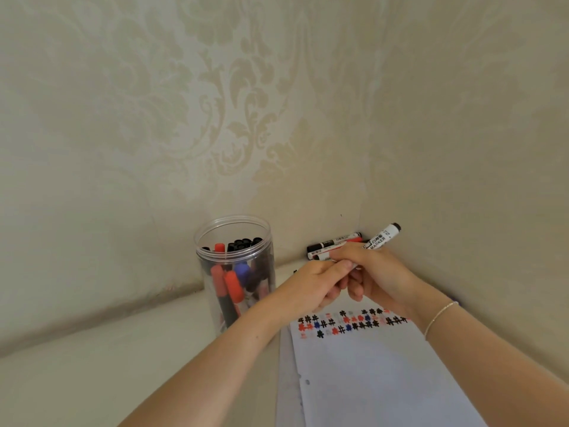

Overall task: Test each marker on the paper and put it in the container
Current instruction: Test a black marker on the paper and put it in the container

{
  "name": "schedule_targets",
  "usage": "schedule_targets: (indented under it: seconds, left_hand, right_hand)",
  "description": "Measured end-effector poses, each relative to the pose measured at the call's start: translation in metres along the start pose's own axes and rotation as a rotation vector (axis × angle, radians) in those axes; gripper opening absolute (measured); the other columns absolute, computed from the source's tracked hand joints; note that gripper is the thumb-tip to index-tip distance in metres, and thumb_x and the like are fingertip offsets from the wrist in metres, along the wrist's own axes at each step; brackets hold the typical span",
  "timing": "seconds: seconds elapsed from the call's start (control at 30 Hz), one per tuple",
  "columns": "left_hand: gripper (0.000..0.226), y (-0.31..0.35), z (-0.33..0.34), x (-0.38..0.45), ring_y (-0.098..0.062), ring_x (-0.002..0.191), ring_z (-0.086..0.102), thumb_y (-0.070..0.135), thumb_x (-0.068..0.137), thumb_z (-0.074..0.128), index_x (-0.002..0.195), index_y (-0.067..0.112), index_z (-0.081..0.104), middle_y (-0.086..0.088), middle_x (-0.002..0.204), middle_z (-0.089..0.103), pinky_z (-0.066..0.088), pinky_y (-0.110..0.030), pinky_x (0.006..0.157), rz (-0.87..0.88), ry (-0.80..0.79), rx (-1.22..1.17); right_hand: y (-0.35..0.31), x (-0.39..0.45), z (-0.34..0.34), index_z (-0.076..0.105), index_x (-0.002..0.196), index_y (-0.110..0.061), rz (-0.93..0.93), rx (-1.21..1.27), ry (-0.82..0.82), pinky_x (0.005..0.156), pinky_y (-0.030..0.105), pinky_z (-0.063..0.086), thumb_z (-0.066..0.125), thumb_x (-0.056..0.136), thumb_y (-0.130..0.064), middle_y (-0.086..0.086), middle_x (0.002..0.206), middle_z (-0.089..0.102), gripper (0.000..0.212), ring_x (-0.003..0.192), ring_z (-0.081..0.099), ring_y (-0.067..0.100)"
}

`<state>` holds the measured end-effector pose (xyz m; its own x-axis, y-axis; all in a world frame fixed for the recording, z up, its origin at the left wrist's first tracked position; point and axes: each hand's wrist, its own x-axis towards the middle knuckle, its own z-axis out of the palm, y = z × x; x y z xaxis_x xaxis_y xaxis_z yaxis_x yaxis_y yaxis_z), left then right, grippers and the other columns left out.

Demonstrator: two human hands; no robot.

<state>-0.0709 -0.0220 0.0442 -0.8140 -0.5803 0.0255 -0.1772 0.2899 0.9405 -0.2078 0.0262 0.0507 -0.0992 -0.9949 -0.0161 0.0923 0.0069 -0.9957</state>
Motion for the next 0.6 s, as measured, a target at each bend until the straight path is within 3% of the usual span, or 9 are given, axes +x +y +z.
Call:
schedule_targets:
  seconds: [0.1,0.2,0.27,0.33,0.4,0.5,0.6]
  left_hand:
    - [0.041,-0.006,-0.002,0.001,-0.006,0.037,0.02,0.042,0.1,0.04,0.081,0.008,0.05,0.007,0.047,0.033,0.018,-0.017,0.036,-0.024,0.003,0.007]
    - [0.045,-0.01,-0.002,-0.002,-0.009,0.038,0.018,0.046,0.097,0.045,0.067,0.012,0.049,0.007,0.044,0.029,0.017,-0.017,0.036,-0.074,0.025,-0.048]
    - [0.046,-0.011,-0.001,-0.006,-0.01,0.04,0.015,0.048,0.095,0.047,0.07,0.01,0.051,0.007,0.045,0.026,0.016,-0.017,0.037,-0.091,0.015,-0.104]
    - [0.05,-0.011,-0.001,-0.01,-0.01,0.042,0.016,0.057,0.091,0.046,0.079,0.009,0.053,0.006,0.049,0.023,0.018,-0.019,0.039,-0.113,0.01,-0.087]
    - [0.061,-0.01,-0.001,-0.016,-0.008,0.043,0.025,0.071,0.082,0.04,0.09,0.012,0.052,0.009,0.052,0.029,0.029,-0.02,0.042,-0.157,0.009,0.023]
    - [0.072,-0.014,0.001,-0.032,-0.006,0.056,0.046,0.079,0.074,0.038,0.122,0.025,0.04,0.009,0.069,0.048,0.043,-0.024,0.06,-0.199,0.078,0.24]
    - [0.043,-0.042,0.006,-0.053,-0.008,0.066,0.054,0.055,0.093,0.046,0.124,0.028,0.033,0.006,0.073,0.057,0.042,-0.027,0.065,-0.11,0.218,0.44]
  right_hand:
    - [0.008,0.0,0.003,0.061,0.079,0.003,0.017,0.02,0.002,0.041,0.026,0.04,0.061,0.086,-0.019,0.022,0.063,0.058,0.023,0.04,0.045,0.02]
    - [0.013,-0.001,0.006,0.062,0.086,0.007,0.016,0.036,-0.017,0.042,0.026,0.043,0.058,0.088,-0.02,0.027,0.071,0.059,0.028,0.042,0.048,0.021]
    - [0.012,-0.002,0.007,0.06,0.085,0.007,-0.017,0.04,-0.036,0.043,0.025,0.044,0.055,0.089,-0.015,0.024,0.066,0.06,0.023,0.043,0.05,0.02]
    - [0.009,-0.003,0.008,0.057,0.072,0.003,-0.074,0.029,-0.014,0.041,0.026,0.042,0.057,0.088,-0.009,0.017,0.055,0.055,0.02,0.042,0.051,0.021]
    - [0.009,-0.002,0.009,0.055,0.067,0.0,-0.122,0.027,0.076,0.039,0.026,0.038,0.061,0.086,-0.009,0.012,0.053,0.05,0.023,0.039,0.045,0.021]
    - [0.018,-0.003,0.003,0.058,0.071,-0.003,-0.101,0.052,0.33,0.039,0.025,0.035,0.064,0.086,-0.016,0.013,0.063,0.056,0.021,0.039,0.038,0.017]
    - [0.035,-0.007,0.004,0.061,0.085,-0.004,0.0,0.05,0.451,0.046,0.026,0.044,0.068,0.085,-0.018,0.012,0.075,0.061,0.015,0.047,0.048,0.018]
